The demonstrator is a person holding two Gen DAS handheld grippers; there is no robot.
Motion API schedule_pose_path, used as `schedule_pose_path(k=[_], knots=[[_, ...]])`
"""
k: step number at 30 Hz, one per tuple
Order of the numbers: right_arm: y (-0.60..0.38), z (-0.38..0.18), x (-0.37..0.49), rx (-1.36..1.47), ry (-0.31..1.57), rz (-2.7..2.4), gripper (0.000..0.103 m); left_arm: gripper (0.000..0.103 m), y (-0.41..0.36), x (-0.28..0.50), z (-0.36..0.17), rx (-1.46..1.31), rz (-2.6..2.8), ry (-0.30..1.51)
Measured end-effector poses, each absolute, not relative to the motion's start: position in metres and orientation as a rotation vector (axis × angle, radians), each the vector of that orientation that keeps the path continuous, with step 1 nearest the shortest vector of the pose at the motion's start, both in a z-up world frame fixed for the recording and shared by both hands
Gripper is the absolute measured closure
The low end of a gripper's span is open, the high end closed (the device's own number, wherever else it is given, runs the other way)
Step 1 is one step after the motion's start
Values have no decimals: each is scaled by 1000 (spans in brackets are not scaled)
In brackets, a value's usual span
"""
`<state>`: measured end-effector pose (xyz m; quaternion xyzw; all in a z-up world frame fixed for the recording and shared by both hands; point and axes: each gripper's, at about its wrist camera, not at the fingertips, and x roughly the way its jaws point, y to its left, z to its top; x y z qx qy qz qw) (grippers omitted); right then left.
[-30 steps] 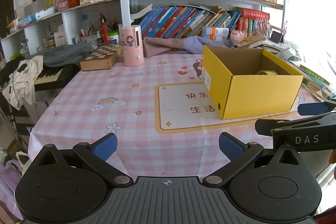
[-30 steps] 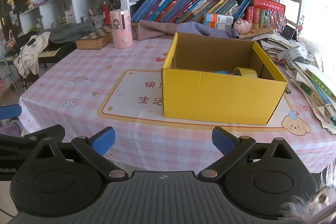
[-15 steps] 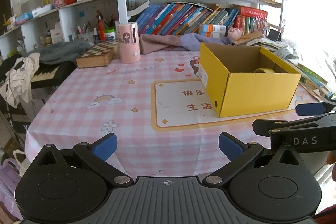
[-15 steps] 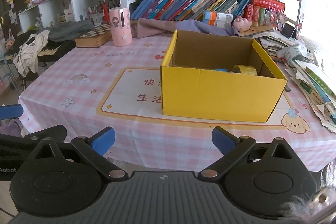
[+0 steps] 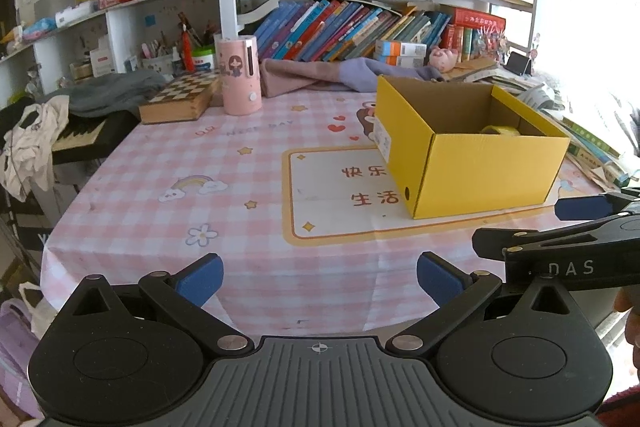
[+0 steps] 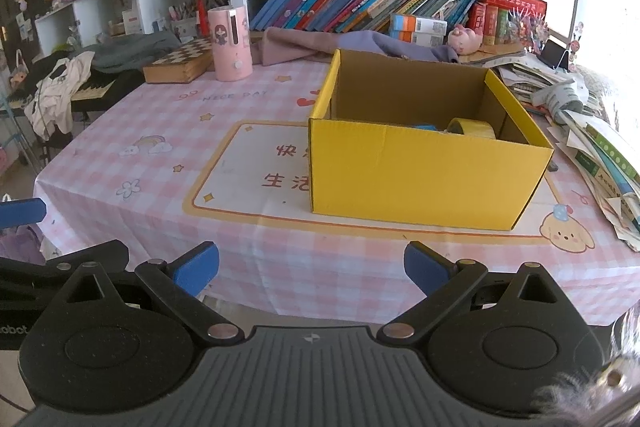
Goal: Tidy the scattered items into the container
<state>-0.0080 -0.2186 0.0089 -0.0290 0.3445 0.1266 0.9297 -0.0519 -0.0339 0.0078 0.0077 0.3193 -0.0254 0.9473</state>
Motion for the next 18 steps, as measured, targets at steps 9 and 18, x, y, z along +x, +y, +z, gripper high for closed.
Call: schedule_pose_path(k=[9, 18], knots=[[-217, 9, -5, -63, 708, 262, 3, 0, -31, -50, 6, 0, -59, 655], [-217, 6, -5, -61, 711, 259, 3, 0, -32, -50, 4, 10, -53, 660]])
